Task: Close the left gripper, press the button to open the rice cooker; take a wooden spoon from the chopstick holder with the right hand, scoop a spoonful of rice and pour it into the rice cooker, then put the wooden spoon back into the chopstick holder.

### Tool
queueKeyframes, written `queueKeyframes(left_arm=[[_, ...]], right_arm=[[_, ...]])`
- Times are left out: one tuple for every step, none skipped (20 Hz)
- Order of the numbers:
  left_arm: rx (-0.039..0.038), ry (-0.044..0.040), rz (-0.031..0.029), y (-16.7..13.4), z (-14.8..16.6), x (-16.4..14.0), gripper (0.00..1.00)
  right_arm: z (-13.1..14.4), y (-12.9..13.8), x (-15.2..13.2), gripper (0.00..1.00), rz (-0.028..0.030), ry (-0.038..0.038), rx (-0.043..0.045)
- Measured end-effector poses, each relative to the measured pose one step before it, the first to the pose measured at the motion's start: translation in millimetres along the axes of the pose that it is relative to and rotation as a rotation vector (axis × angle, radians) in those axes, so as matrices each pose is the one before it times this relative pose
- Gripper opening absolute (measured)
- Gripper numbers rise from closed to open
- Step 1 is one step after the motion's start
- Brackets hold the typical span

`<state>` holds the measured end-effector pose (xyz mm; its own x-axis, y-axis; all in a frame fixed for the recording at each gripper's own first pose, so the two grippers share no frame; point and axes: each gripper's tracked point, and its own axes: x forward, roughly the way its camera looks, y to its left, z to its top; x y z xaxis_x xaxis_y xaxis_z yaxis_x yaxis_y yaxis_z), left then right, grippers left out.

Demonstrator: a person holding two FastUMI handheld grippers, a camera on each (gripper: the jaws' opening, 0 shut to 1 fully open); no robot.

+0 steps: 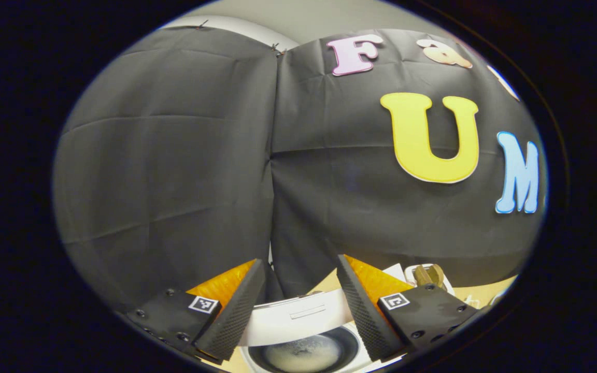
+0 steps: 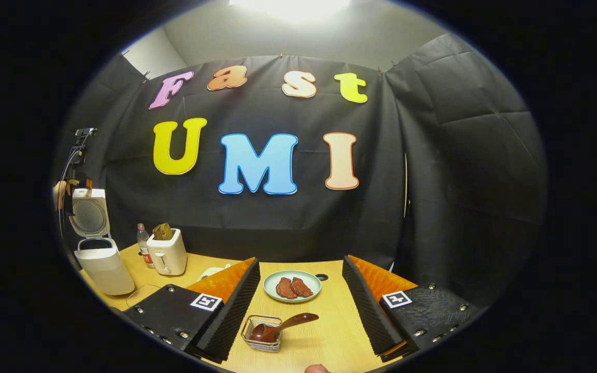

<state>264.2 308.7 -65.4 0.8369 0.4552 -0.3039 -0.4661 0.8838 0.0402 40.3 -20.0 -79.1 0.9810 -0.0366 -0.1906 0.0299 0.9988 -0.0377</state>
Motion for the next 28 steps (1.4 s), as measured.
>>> queueKeyframes(left_arm=[[0.00242,0.00314,-0.00082,-3.23,-5.01,-6.16,0.97],[0.00894,0.00272,0.00077,-3.65,-7.23,-3.02,0.97],[0.00831,0.00008,-0.0022,-2.87,-3.64,-3.94,0.98],[0.01345,0.00349,-0.00367,-4.42,-5.73,-5.38,0.97],[0.0113,0.00629,-0.00397,-4.27,-4.99,-4.07,0.97],[0.0061,0.00859,-0.00302,-1.25,-5.12,-5.96,0.97],[-0.00132,0.00946,-0.00142,-2.76,-4.81,-2.39,0.96],[-0.00484,0.00862,0.00062,-2.33,-5.4,-1.97,0.96],[0.00018,0.00422,0.00112,-1.99,-4.42,-1.49,0.96],[0.00239,0.004,0.00017,-3.2,-7.25,-2.2,0.96],[0.00325,0.00677,-0.00043,-2.83,-5.69,-2.11,0.97],[-0.00228,0.00609,0.00014,-2.32,-7.73,-3.93,0.96],[-0.0015,0.00863,-0.00273,-2.58,-8.33,-2.4,0.97],[-0.00246,0.01011,-0.00373,-3.4,-8.5,-2.78,0.97],[-0.00001,0.01042,-0.00518,-3.45,-10.06,-3.66,0.97],[-0.00041,0.01185,-0.0041,-3.24,-11.84,-0.54,0.96],[0.00102,0.01451,-0.00428,-2.68,-9.8,-0.42,0.96],[0.00106,0.01396,-0.00246,-2.7,-10.25,0.42,0.96],[0.00284,0.01648,0.00032,-1.76,-8.75,0.14,0.96],[0.00191,0.01325,-0.0014,-1.22,-10.3,0.12,0.96],[0.00442,0.00768,-0.00348,-2.48,-6.3,0.21,0.97],[0.01094,0.00602,-0.00315,-1.94,-5.62,-0.24,0.96],[0.0083,0.00563,-0.00079,-0.39,-6.12,1.14,0.96],[-0.00167,0.00587,-0.00028,1.41,-1.8,0.33,0.96],[-0.00519,0.01287,-0.00043,-0.37,-3.98,0.54,0.96],[-0.0085,0.01881,-0.00247,-1.05,-8.27,0.95,0.97],[0.00249,0.0187,-0.00379,-1.03,-8.94,0.08,0.97],[0.01395,0.01299,-0.00358,-1.07,-5.84,-0.27,0.97]], right_arm=[[-1.36,-3.76,0.33,0.97,0.00298,0.00295,0.00324],[-1.99,-3.26,1.17,0.97,0.00442,0.00495,0.00123],[-2.3,-3.24,-0.79,0.93,0.00338,0.00524,-0.00143],[-1.54,-2.72,-0.33,0.93,0.0031,0.00324,-0.00137],[-1.1,-2.02,-0.7,0.97,0.00547,0.00286,0.0002],[-2.58,-0.64,0.56,0.97,0.00768,0.00716,0.00104],[-1.91,-0.57,-0.07,0.97,0.00748,0.00551,0.00158],[-1.29,-0.82,-0.07,0.97,0.00463,0.00213,0.00009],[0.26,-0.34,0.47,0.97,0.00425,-0.00107,-0.00113],[-0.84,0.72,0.02,0.97,0.00626,0.00135,-0.00241],[-1.65,0.36,-0.12,0.97,0.00754,0.00347,-0.00444],[-0.19,-0.33,0.21,0.97,0.00232,0.00083,-0.00487],[0.56,-0.57,-0.09,0.97,0.00216,-0.00082,-0.00232],[-0.68,0.12,0.62,0.97,0.00329,0.00107,0.00159],[-0.84,0.56,-0.02,0.97,0.00408,0.0029,0.00438],[-0.77,1.36,0.88,0.97,0.00547,0.00442,0.00332],[-0.84,0.81,0.27,0.97,0.00241,0.00311,-0.00003],[0.03,0.56,-0.11,0.97,0.00231,0.00065,-0.00206],[0.25,1.21,0.07,0.97,0.00335,-0.00009,-0.00343],[-0.28,1.05,-0.11,0.97,0.0022,0.001,-0.00446],[-0.24,1.61,0.33,0.97,0.0031,0.00187,-0.00509],[-0.16,1.28,-0.04,0.97,0.00124,0.00188,-0.00416],[0.04,1.28,-0.13,0.97,0.00032,0.00156,-0.00091],[0.11,2.37,-0.41,0.97,0.00375,0.00169,0.00255],[1.22,3.48,0.11,0.97,0.00451,0.00011,0.00267],[0.85,2.61,0.62,0.97,0.00188,-0.00187,0.00047],[0.59,3.26,-0.27,0.97,0.00313,-0.00272,-0.00276],[-0.24,3.16,0.16,0.97,0.00373,-0.00017,-0.00439]])
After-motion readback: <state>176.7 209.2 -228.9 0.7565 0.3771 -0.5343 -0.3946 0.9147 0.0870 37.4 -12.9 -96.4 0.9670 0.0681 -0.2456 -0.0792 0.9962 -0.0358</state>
